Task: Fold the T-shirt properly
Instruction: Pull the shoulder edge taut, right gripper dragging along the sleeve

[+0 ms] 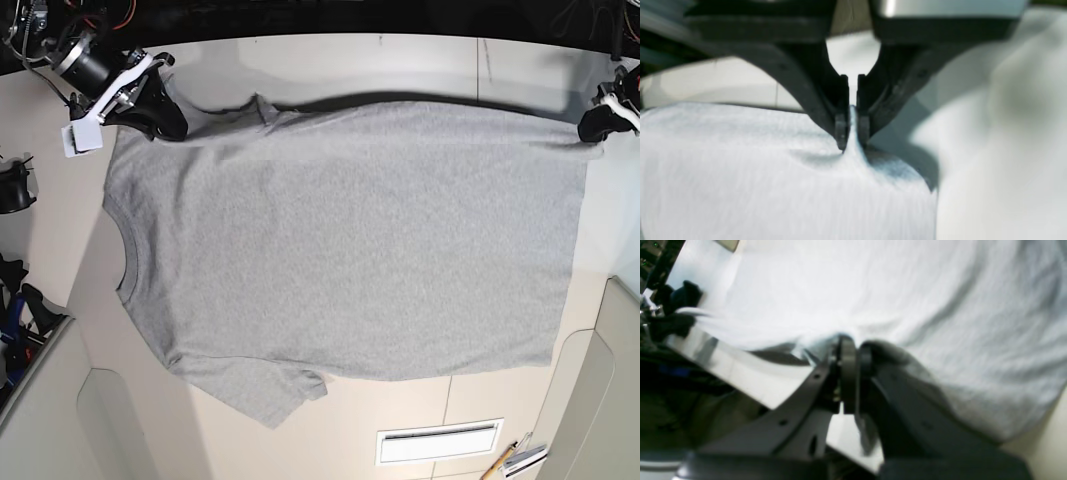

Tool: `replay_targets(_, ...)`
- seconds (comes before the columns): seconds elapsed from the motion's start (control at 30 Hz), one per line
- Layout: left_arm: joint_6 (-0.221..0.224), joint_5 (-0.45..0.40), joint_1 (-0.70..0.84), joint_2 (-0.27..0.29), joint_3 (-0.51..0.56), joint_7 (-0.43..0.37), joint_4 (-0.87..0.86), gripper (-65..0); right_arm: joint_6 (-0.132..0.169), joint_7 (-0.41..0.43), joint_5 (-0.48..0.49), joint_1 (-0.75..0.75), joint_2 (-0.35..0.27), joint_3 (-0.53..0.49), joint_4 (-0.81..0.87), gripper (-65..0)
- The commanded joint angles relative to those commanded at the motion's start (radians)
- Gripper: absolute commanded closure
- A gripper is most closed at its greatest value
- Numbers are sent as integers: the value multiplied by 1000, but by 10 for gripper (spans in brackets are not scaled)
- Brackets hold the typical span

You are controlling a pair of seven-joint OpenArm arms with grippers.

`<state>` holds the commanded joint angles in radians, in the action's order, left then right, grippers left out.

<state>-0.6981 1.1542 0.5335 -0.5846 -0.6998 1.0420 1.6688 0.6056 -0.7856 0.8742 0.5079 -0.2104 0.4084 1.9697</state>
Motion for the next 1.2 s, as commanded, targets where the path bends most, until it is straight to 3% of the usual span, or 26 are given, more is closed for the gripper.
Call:
replay_targets(0.17,0,-80,-58,0,27,-82,0,0,0,0,-3,-118,0,-11,-97,0)
replay_targets(0.43,0,-312,-183,0,180,-215,-8,0,0,0,-68,-344,0,-71,-283,0)
replay_targets(0.73,0,-313,-364,0,185,-246,-237,0,0,4,-112,-569,1,-123,-487,0)
replay_targets(0.93,0,-317,-384,0,192,-286,-290,0,0,14,-112,-649,17,-123,-600,0)
replay_targets(1.03,0,-360,-384,2,220,-334,-295,0,0,42,-113,-651,23,-123,-632,0)
replay_targets(1.07,0,-378,-384,3,236,-351,-295,-43,0,44,-113,-651,23,-123,-642,0)
replay_targets(1.2,0,-433,-384,3,289,-427,-295,-299,0,45,-119,-649,26,-122,-653,-332)
